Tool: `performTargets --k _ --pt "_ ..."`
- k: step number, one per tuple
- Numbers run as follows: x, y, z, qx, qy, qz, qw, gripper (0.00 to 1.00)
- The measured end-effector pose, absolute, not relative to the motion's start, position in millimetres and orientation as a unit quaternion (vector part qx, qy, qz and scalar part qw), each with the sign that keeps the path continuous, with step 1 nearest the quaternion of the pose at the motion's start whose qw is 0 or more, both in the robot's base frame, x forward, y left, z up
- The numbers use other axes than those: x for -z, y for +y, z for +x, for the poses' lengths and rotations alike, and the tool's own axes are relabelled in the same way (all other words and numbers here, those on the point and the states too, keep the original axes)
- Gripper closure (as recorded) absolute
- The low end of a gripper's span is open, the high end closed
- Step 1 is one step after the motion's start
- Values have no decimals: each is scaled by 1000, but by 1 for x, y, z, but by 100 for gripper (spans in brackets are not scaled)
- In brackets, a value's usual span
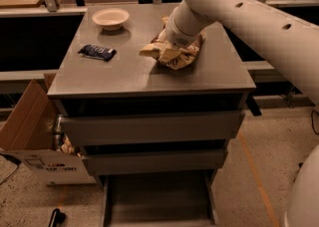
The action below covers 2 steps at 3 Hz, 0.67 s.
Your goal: Place brown chip bag into bottom drawer
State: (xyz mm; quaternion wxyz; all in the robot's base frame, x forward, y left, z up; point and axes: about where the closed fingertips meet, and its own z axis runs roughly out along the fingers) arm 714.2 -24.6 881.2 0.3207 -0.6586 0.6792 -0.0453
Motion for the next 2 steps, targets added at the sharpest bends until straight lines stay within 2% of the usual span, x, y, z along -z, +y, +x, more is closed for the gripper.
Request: performTargets --k 1,2 --pt "-924 -24 694 33 653 -654 381 81" --pt "-996 -30 638 25 586 -651 482 100"
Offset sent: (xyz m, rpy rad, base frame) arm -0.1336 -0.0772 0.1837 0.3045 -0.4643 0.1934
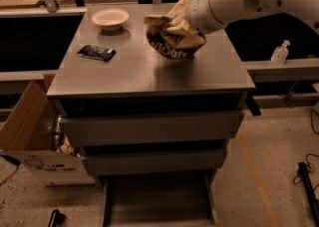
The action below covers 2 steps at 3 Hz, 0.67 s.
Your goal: Place brown chip bag into bottom drawer
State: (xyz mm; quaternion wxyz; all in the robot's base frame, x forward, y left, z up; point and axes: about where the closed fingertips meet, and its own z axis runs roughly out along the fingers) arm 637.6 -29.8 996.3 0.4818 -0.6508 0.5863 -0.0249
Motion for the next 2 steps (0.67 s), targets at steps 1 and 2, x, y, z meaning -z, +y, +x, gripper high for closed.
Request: performTargets --k 1,2 --pt "-1025 -19 587 -6 535 -655 533 100" --pt "-1034 -27 548 -84 483 -654 576 100"
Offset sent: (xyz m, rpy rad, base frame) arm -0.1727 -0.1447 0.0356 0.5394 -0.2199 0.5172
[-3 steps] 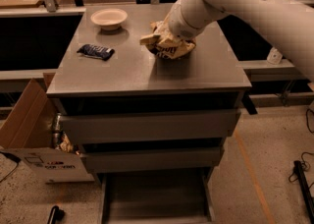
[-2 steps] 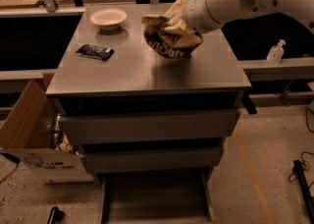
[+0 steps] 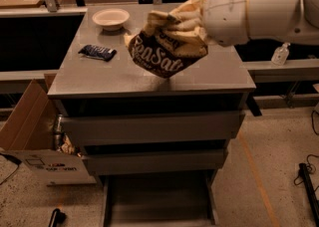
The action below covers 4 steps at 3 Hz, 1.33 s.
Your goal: Place brown chip bag into bottom drawer
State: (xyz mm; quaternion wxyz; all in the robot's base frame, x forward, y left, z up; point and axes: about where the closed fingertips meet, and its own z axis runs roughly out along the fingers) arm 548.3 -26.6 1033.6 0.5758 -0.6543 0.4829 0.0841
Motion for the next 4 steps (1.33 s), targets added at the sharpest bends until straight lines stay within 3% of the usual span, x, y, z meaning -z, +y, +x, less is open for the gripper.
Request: performTargets --k 1,2,4 --pt "-1015 -67 506 -192 413 -631 628 100" --pt "-977 -129 479 -232 381 -623 643 100" --pt "-973 -123 475 -249 372 -626 638 100"
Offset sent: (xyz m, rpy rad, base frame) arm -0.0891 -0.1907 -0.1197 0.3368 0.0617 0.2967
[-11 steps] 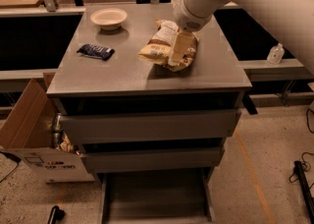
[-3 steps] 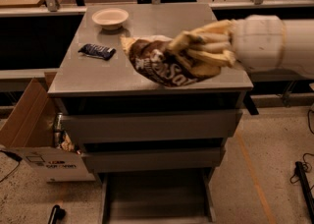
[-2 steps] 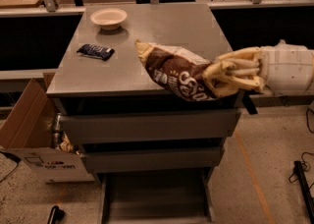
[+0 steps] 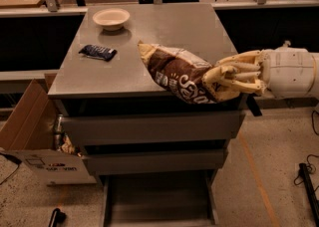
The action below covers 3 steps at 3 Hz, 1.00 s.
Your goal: Place brown chip bag into bottom drawer
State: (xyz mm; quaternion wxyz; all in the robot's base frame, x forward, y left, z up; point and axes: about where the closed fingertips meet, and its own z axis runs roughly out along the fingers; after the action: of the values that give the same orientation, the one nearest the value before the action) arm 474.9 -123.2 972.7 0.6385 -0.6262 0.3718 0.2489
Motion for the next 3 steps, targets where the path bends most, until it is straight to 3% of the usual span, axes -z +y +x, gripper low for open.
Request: performTargets --k 1,2,3 --pt "-972 -110 464 -292 322 -628 645 100" --pt "-958 -102 426 -396 218 -618 643 100" --pt "-927 -122 398 -443 199 -618 618 100"
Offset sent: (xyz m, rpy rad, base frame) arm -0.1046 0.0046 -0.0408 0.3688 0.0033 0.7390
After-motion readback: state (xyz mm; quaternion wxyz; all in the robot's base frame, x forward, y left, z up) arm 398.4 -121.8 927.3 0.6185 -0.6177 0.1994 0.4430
